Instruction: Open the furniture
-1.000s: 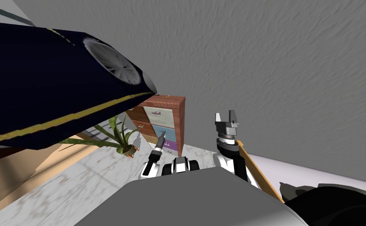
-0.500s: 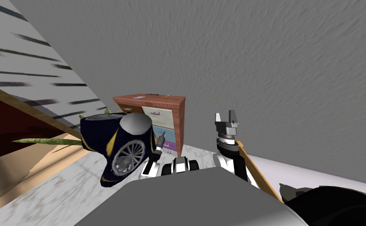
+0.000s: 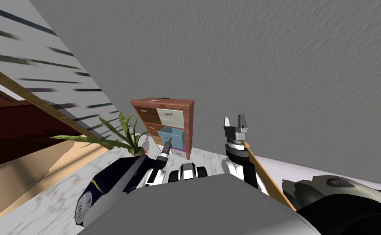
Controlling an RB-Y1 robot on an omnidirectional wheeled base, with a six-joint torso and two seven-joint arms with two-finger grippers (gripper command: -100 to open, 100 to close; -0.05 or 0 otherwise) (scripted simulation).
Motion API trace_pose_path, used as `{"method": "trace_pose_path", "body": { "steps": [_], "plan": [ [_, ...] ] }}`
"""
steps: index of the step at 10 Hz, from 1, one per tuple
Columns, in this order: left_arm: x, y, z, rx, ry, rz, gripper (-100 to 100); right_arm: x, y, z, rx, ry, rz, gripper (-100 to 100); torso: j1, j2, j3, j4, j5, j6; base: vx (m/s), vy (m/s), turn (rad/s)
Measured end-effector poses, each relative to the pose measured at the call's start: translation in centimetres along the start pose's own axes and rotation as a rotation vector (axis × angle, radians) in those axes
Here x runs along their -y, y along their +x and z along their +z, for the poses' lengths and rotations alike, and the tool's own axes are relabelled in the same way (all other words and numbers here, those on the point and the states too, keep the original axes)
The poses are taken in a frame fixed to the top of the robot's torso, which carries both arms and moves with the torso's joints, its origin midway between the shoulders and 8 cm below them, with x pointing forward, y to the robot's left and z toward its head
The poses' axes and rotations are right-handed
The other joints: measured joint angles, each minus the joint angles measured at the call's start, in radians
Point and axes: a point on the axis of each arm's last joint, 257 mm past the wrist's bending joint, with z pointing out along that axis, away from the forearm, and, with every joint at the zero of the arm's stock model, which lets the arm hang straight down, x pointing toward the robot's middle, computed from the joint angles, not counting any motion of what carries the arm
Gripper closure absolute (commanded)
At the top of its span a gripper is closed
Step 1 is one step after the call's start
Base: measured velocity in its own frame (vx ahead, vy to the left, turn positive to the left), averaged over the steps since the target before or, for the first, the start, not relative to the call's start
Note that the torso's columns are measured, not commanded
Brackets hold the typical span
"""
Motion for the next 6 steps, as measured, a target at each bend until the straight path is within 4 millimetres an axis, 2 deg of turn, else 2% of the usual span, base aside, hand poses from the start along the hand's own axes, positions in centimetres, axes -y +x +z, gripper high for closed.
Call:
{"method": "trace_pose_path", "body": {
  "steps": [3, 4, 6],
  "plan": [
    [0.3, 0.0, -0.5, -0.006, 0.004, 0.000, 100, 0.0, 0.0, 0.0, 0.000, 0.000, 0.000, 0, 0.003, 0.006, 0.004, -0.002, 0.002, 0.001, -0.161, 0.065, 0.021],
    [0.2, 0.1, -0.6, -0.008, 0.002, -0.001, -100, 0.0, 0.0, 0.0, 0.000, 0.000, 0.000, 0, 0.003, 0.005, 0.004, -0.002, 0.002, 0.000, -0.088, 0.027, -0.011],
    [1.1, -0.3, -0.2, -0.008, 0.000, 0.002, -100, 0.0, 0.0, 0.0, 0.000, 0.000, 0.000, 0, -0.002, -0.002, -0.001, -0.002, 0.001, 0.002, -0.008, -0.009, -0.006]
  ]
}}
